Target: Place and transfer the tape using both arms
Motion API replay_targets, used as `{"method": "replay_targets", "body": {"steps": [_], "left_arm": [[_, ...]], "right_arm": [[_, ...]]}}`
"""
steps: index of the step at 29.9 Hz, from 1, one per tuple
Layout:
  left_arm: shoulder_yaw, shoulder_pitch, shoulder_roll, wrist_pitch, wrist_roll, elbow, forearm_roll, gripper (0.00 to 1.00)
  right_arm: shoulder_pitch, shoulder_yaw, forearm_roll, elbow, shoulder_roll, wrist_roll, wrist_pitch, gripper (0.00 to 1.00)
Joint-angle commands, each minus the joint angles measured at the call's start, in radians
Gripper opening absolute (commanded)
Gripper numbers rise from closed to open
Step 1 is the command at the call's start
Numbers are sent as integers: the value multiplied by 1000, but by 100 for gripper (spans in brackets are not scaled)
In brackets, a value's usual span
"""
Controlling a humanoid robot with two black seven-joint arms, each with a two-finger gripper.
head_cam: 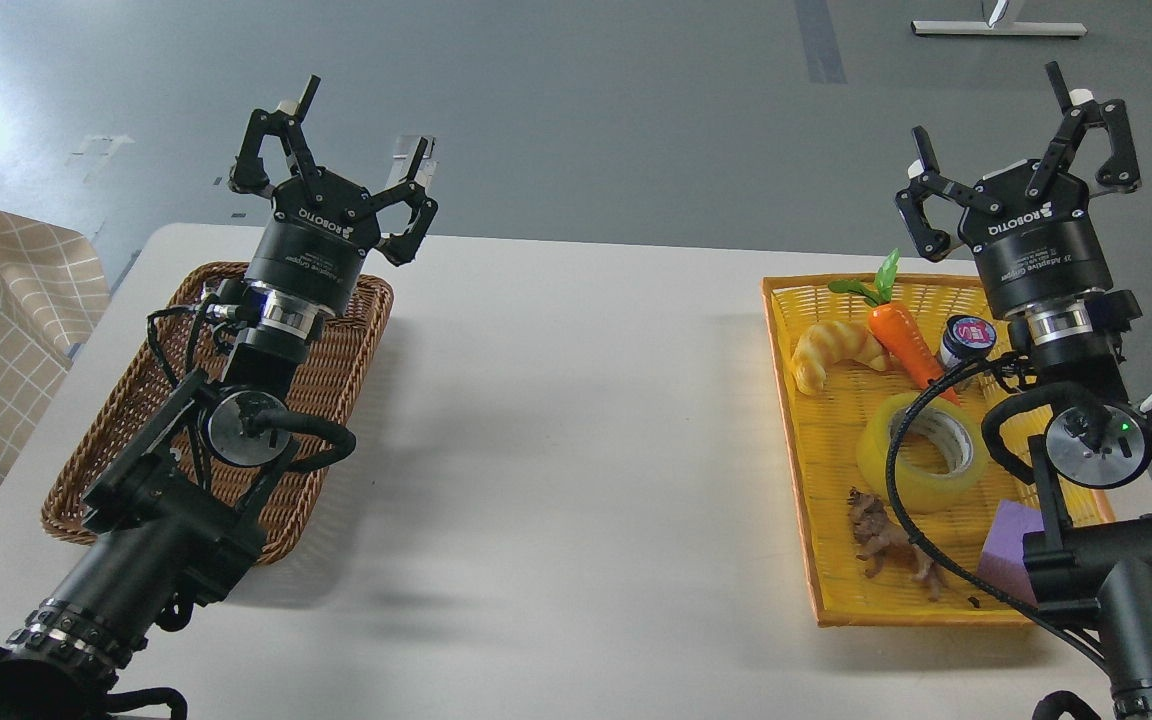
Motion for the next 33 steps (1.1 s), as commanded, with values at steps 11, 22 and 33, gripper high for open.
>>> {"method": "replay_targets", "body": {"steps": [11, 22, 33], "left_arm": [[0, 0, 4, 0, 0, 0, 0, 98], [0, 1, 2, 0, 0, -2, 0, 98], [-1, 0, 2, 0, 0, -2, 0, 98]], "right_arm": [[-7, -4, 0, 0, 0, 0, 0, 100], [-7, -4, 0, 0, 0, 0, 0, 100], [-7, -4, 0, 0, 0, 0, 0, 100]]}}
